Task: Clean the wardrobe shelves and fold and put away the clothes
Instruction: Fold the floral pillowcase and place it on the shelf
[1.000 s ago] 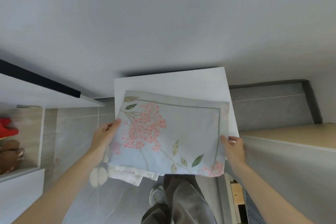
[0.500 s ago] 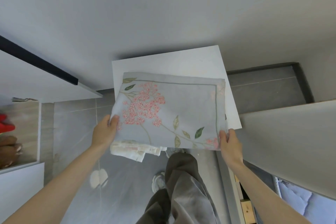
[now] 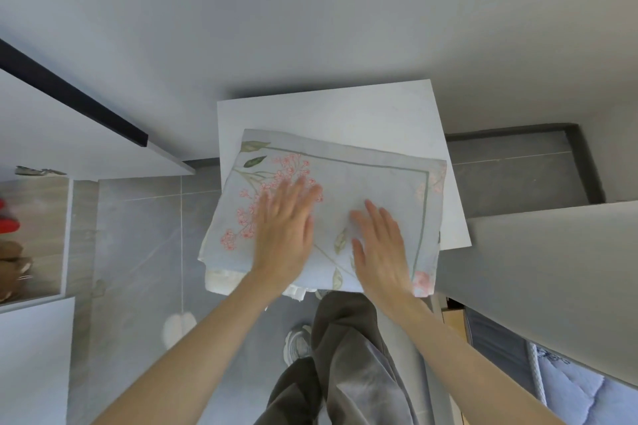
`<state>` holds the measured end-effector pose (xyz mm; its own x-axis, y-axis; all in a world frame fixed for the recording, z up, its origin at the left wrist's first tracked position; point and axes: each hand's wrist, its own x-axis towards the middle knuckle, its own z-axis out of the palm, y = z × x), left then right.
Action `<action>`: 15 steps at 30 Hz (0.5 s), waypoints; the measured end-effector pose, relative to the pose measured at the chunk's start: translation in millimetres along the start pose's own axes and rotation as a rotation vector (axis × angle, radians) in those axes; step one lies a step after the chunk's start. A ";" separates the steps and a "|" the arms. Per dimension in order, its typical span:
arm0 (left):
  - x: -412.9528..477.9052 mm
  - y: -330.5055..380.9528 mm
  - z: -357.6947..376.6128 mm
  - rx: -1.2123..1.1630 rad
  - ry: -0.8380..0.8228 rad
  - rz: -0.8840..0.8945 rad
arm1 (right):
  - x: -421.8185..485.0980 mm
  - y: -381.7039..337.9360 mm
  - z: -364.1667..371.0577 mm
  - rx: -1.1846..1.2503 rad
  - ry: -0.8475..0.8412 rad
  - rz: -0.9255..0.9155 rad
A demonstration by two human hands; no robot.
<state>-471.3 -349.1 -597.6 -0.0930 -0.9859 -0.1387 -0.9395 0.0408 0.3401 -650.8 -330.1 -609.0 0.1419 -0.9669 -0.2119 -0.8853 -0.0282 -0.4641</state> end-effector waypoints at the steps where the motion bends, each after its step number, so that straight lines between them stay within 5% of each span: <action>1: 4.1 1.7 11.7 0.045 -0.056 0.014 | 8.7 -7.5 5.4 -0.020 -0.088 -0.026; 5: 6.0 -26.5 40.6 0.231 -0.132 -0.080 | 29.5 18.1 24.0 -0.275 -0.313 -0.022; 10: -7.8 -69.8 36.8 0.152 -0.034 -0.334 | 33.9 87.3 7.6 -0.416 -0.297 0.044; 15: -7.8 -76.0 29.0 0.051 -0.072 -0.353 | 40.1 84.4 -6.8 -0.475 -0.330 0.035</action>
<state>-408.7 -339.8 -649.4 0.2185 -0.9269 -0.3053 -0.9329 -0.2902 0.2134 -722.9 -372.9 -650.8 0.1717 -0.8412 -0.5126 -0.9828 -0.1818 -0.0309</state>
